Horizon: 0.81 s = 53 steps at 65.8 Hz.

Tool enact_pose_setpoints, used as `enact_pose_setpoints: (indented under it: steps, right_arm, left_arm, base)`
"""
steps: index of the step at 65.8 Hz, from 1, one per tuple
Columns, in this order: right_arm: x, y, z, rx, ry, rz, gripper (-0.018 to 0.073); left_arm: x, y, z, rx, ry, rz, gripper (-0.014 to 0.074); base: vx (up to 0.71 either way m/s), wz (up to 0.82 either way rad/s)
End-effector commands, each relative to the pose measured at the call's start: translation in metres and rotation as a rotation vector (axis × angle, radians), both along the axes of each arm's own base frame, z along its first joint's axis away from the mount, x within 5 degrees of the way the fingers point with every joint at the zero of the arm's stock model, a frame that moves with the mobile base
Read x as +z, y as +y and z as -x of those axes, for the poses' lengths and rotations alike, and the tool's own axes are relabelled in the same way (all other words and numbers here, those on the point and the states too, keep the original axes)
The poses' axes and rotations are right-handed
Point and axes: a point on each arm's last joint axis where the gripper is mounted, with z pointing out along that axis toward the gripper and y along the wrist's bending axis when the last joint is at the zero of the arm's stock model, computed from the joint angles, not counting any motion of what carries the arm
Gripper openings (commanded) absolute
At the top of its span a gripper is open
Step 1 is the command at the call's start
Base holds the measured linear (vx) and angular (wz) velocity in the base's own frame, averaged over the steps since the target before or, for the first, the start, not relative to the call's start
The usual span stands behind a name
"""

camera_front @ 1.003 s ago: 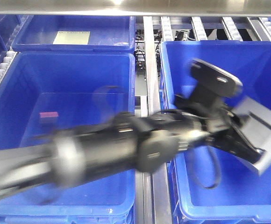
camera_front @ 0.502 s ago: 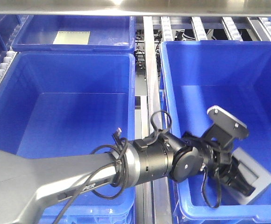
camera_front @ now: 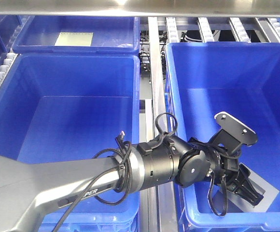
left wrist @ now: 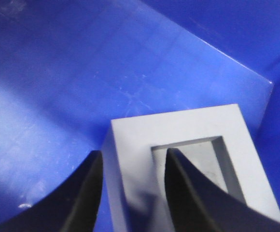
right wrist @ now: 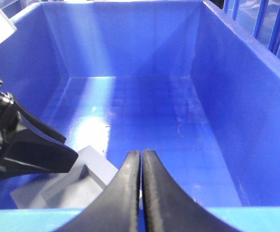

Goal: Sort gray base to blue bin
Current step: 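Lower the gray block into the blue bin and open the left gripper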

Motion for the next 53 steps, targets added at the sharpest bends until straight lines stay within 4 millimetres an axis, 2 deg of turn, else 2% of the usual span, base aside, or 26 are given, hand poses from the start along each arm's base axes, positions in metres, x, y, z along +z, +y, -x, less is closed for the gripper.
enact_pose_setpoints:
  steps: [1,4,7,15,28,37,46,53]
  right_arm:
    - [0.003,0.0,-0.002,-0.002,-0.035,0.02,-0.0005]
    - [0.003,0.0,-0.002,-0.002,-0.035,0.02,-0.0005]
    - [0.003,0.0,-0.002,-0.002,-0.035,0.02,-0.0005]
    - [0.003,0.0,-0.002,-0.002,-0.035,0.02,-0.0005]
    - [0.003,0.0,-0.002,-0.002,-0.035,0.02,-0.0005]
    - [0.003,0.0,-0.002,-0.002,-0.035,0.02,-0.0005]
    - [0.003,0.0,-0.002,-0.002,-0.035,0.02,-0.0005]
    - [0.003,0.0,-0.002,-0.002,-0.035,0.02,-0.0005]
  left_arm:
    - [0.065,0.003,0.004,0.01,-0.1,0.158,0.0323]
    - [0.073,0.005,0.005,0.01,-0.107,0.169,0.0292]
    - [0.081,0.008,0.007,0.009,-0.115,0.182,0.0225]
    - [0.103,0.015,0.012,0.002,-0.146,0.213,-0.0009]
    - [0.135,0.03,0.023,-0.041,-0.185,0.207,-0.0006]
    - [0.149,0.046,0.035,-0.088,-0.21,0.167,-0.0006]
    - [0.155,0.073,0.052,-0.077,-0.225,0.179,-0.0006]
    - [0.15,0.098,0.066,-0.066,-0.228,0.179,-0.0006]
  base:
    - [0.0,0.0]
    - [0.0,0.0]
    - [0.0,0.0]
    - [0.0,0.0]
    - [0.0,0.0]
    - [0.0,0.0]
    - [0.0,0.0]
    - [0.0,0.0]
